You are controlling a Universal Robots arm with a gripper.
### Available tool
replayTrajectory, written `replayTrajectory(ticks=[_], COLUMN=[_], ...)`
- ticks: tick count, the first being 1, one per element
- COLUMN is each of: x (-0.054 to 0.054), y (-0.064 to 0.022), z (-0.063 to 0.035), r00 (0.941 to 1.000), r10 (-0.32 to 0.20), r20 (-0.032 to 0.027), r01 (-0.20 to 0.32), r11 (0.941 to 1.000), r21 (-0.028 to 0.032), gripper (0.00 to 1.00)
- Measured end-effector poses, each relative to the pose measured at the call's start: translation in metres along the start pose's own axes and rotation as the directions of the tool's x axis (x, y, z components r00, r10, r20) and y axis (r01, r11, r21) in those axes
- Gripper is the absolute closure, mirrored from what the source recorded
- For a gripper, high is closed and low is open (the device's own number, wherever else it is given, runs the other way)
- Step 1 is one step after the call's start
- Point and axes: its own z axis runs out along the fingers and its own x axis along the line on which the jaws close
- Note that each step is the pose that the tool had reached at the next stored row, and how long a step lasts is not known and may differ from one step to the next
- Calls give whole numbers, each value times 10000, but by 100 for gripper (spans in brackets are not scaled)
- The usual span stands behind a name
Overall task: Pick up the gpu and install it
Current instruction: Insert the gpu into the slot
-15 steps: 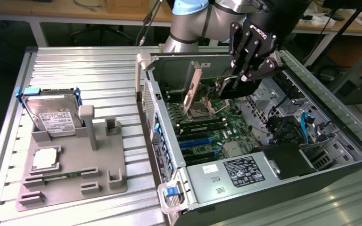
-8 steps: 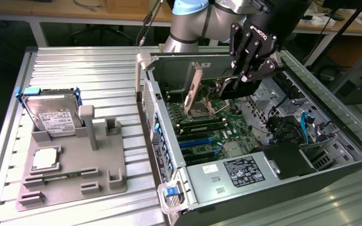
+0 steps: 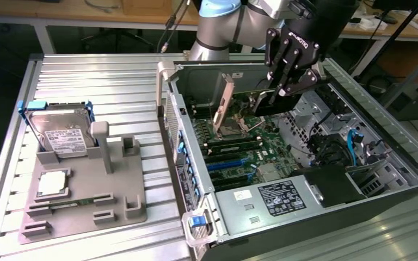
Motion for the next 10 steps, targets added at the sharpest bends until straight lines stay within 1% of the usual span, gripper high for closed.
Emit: replayTrajectory(ticks=[3,5,7,10], x=[0,-2,-2,-2], y=[0,-1,0,-1], z=[0,1,1,21], r00=[10000,10000,10000,10000], r10=[0,0,0,-1], r20=[0,-20,-22,-28], r01=[0,0,0,2], r11=[10000,10000,10000,10000], r21=[0,-1,-1,44], gripper=[73,73,73,73])
